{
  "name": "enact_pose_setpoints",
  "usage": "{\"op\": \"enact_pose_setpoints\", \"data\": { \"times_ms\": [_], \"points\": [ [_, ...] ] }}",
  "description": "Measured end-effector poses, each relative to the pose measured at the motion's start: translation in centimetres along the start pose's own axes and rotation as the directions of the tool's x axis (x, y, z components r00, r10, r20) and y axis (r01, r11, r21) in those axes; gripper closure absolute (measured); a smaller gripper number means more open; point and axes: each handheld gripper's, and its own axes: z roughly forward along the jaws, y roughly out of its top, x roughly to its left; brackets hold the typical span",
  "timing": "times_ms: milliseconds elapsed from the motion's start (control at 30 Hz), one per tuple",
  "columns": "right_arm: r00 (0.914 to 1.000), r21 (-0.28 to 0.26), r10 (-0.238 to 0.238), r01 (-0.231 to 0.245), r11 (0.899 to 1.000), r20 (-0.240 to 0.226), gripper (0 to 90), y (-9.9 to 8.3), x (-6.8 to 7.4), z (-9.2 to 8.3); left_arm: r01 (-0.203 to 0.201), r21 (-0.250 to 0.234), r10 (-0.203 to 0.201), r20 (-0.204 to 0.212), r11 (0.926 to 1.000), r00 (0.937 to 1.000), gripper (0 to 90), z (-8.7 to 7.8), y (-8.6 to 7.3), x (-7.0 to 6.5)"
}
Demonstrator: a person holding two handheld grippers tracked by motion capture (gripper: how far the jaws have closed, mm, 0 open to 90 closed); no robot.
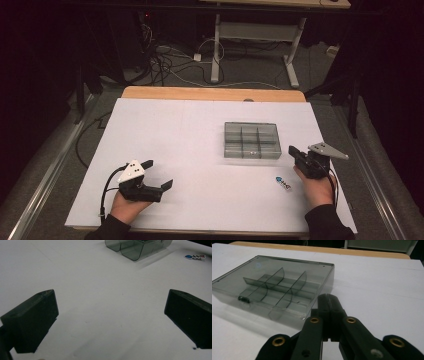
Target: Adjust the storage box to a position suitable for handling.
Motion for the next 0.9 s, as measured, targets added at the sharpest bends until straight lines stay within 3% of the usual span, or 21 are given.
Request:
{"op": "enact_pose_setpoints", "data": {
  "times_ms": [500, 900],
  "points": [
    [0.9994, 0.031, 0.027, -0.028, 0.999, 0.024, 90.0, 1.3, -1.7, 3.7, 0.005, -0.002, -0.005, 0.009, 1.0, 0.9999, 0.0, 0.2, 0.0, -0.1],
    [0.9983, 0.054, 0.04, -0.043, 0.998, 0.042, 90.0, 3.8, -3.1, 7.2, 0.003, -0.001, -0.003, 0.014, 1.0, 0.9999, 0.0, 0.2, -0.1, -0.1]
  ]
}}
